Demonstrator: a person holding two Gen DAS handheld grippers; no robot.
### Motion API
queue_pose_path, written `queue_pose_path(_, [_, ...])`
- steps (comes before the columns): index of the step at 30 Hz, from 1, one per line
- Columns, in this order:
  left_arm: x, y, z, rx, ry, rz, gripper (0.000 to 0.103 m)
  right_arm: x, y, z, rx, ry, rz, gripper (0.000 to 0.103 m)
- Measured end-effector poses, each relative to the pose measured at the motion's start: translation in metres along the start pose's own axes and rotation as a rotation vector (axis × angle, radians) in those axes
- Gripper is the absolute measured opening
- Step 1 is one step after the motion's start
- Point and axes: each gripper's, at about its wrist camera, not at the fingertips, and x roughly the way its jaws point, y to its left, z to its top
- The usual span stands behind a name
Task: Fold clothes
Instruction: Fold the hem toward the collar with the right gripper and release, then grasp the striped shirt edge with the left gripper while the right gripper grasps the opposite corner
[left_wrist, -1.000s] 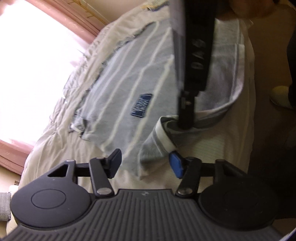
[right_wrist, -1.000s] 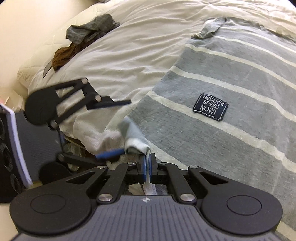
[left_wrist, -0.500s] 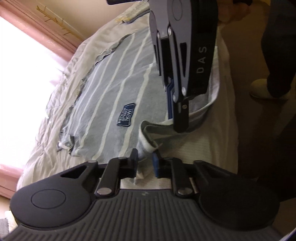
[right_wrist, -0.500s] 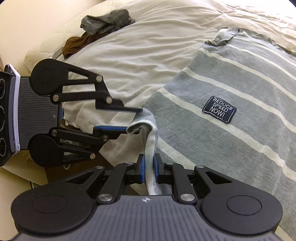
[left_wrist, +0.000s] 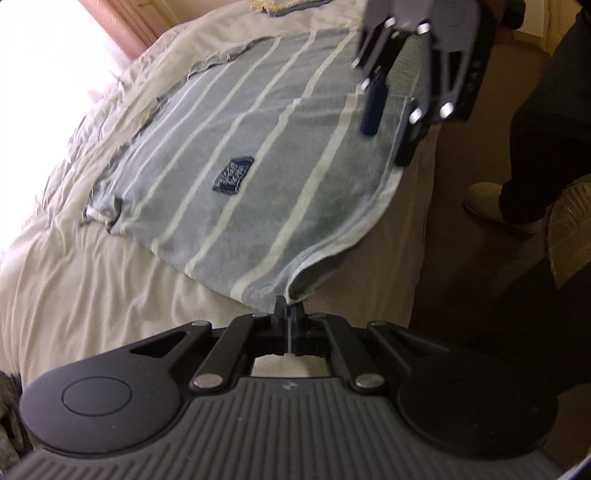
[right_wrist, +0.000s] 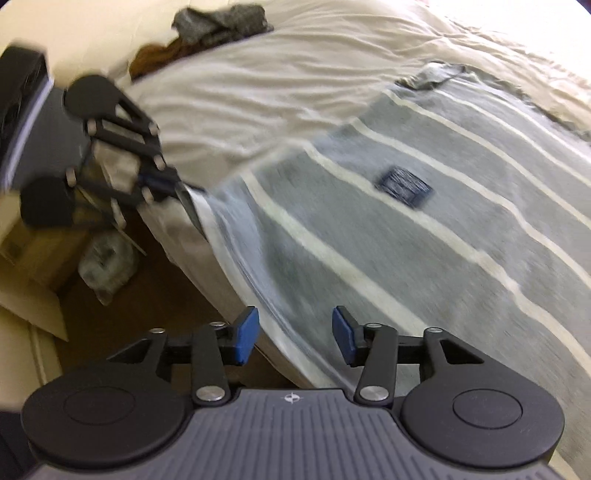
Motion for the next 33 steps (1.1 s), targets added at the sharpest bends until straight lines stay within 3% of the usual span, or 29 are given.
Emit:
queue_pose_path(4, [0.002,0.009,0.001,-0.077,0.001,-0.022,0.000,-0.008,-0.006,-0.028,-0.045,0.043,-0.075,0.054])
queue_pose_path(10, [0.008,0.015,0.006,-0.072,0.015,-0.026,0.000,-0.010,-0.009,-0.046,-0.089,0.045,-0.121,0.059])
queue_pose_path(19, [0.006,0.023,0.002,-0.177,0.006,-0.088,0.000,0.041,0.051,0.015,-0.300,-0.140,0.022,0.057])
queue_pose_path(21, [0.007,0.022,-0.001,-0.176,0.005,-0.090,0.000,0.052,0.060,0.028,-0.335,-0.154,0.043,0.054])
queue_pose_path(23, [0.009,0.020,-0.004,-0.165,0.005,-0.088,0.000,0.060,0.064,0.037,-0.356,-0.150,0.059,0.028])
queue_pose_path(26, [0.012,0.013,-0.005,-0.116,0.003,-0.067,0.005,0.063,0.066,0.045,-0.365,-0.139,0.070,0.012])
queue_pose_path(27, [0.014,0.010,-0.005,-0.095,0.001,-0.058,0.007,0.062,0.066,0.047,-0.361,-0.137,0.073,0.011])
queue_pose_path(29, [0.016,0.003,-0.005,-0.052,-0.002,-0.038,0.028,0.061,0.065,0.048,-0.359,-0.132,0.078,0.010])
queue_pose_path(30, [0.018,0.000,-0.005,-0.030,-0.003,-0.029,0.034,0.059,0.067,0.048,-0.362,-0.128,0.078,0.010])
queue_pose_path(33, [0.022,-0.010,-0.005,0.035,-0.007,0.000,0.037,0.057,0.069,0.050,-0.364,-0.120,0.085,0.010])
